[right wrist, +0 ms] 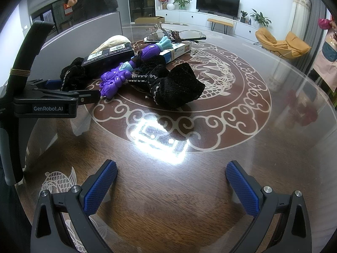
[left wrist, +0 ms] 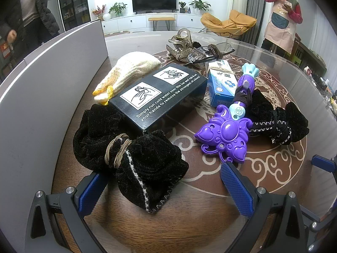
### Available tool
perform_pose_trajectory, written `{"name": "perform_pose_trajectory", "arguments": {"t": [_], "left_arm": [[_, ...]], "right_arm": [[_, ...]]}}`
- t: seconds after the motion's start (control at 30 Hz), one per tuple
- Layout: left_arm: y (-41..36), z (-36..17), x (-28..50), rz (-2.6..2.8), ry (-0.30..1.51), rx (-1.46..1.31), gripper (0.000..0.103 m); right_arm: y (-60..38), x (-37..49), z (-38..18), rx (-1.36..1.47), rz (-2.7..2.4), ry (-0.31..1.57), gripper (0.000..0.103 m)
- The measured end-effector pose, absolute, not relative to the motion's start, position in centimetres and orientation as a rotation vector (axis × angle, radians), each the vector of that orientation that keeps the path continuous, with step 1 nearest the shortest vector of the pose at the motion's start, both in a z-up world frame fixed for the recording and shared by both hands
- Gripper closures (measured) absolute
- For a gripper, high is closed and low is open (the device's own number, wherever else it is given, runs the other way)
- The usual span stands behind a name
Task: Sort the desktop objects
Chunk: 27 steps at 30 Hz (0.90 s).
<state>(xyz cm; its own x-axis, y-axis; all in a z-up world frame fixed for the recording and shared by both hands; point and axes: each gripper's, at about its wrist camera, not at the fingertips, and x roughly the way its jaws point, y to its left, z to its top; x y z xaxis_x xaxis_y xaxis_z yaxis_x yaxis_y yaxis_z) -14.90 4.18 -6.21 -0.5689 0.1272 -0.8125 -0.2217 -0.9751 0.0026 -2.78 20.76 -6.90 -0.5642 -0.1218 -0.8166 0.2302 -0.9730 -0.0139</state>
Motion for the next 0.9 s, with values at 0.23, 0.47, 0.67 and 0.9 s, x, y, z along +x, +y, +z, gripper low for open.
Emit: {"name": "perform_pose_trajectory", "arguments": {"t": [0.23, 0.47, 0.67, 0.9], "left_arm": [[4.1, -6.3, -14.9, 2.615, 0.154, -1.342, 0.000], [4.1, -6.3, -14.9, 2.614, 0.154, -1.342, 0.000], [3.6, -6.0, -14.5, 2.618, 0.145, -1.353, 0.000], [2.7, -6.0, -9.6, 2.559, 0.191, -1.318, 0.000]], "right_arm": [[20.8, -2.7, -6.9, 1.348, -2.608, 0.173, 0.000], [20.8, -2.7, -6.9, 1.348, -2.608, 0.173, 0.000], [20.8, -2.7, -6.9, 1.348, -2.607, 0.172, 0.000], [20.7, -2.7, -6.8, 1.351, -2.602, 0.178, 0.000]]}}
